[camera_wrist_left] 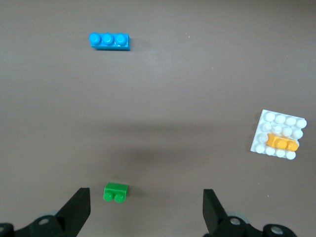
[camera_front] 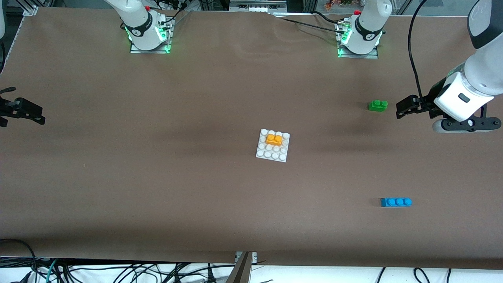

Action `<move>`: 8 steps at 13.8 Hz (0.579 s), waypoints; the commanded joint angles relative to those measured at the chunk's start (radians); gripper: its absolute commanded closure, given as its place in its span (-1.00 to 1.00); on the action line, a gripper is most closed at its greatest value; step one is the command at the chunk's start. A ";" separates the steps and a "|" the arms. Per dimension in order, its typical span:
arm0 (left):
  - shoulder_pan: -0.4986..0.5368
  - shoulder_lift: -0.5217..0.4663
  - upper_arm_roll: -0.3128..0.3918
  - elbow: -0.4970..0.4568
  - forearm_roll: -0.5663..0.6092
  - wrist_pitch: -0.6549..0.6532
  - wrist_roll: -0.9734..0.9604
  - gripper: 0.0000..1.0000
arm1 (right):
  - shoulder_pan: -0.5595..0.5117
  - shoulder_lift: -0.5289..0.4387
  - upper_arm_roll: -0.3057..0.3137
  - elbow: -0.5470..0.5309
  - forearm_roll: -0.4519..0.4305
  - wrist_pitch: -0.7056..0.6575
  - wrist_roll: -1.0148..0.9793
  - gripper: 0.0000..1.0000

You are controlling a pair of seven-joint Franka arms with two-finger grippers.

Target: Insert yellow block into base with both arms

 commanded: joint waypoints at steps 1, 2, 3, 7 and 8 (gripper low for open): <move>0.032 -0.130 -0.025 -0.175 0.021 0.113 0.020 -1.00 | -0.012 -0.009 0.011 -0.007 -0.004 0.003 -0.010 -1.00; 0.028 -0.133 -0.025 -0.175 0.021 0.112 0.014 -1.00 | -0.012 -0.009 0.011 -0.007 -0.004 0.003 -0.010 -1.00; 0.021 -0.139 -0.025 -0.178 0.027 0.112 0.014 -1.00 | -0.012 -0.009 0.011 -0.007 -0.004 0.003 -0.012 -1.00; 0.005 -0.153 -0.025 -0.193 0.027 0.107 0.014 -1.00 | -0.012 -0.011 0.011 -0.007 -0.004 0.003 -0.012 -1.00; 0.007 -0.144 -0.025 -0.187 0.027 0.102 0.014 -1.00 | -0.012 -0.009 0.011 -0.007 -0.004 0.003 -0.012 -1.00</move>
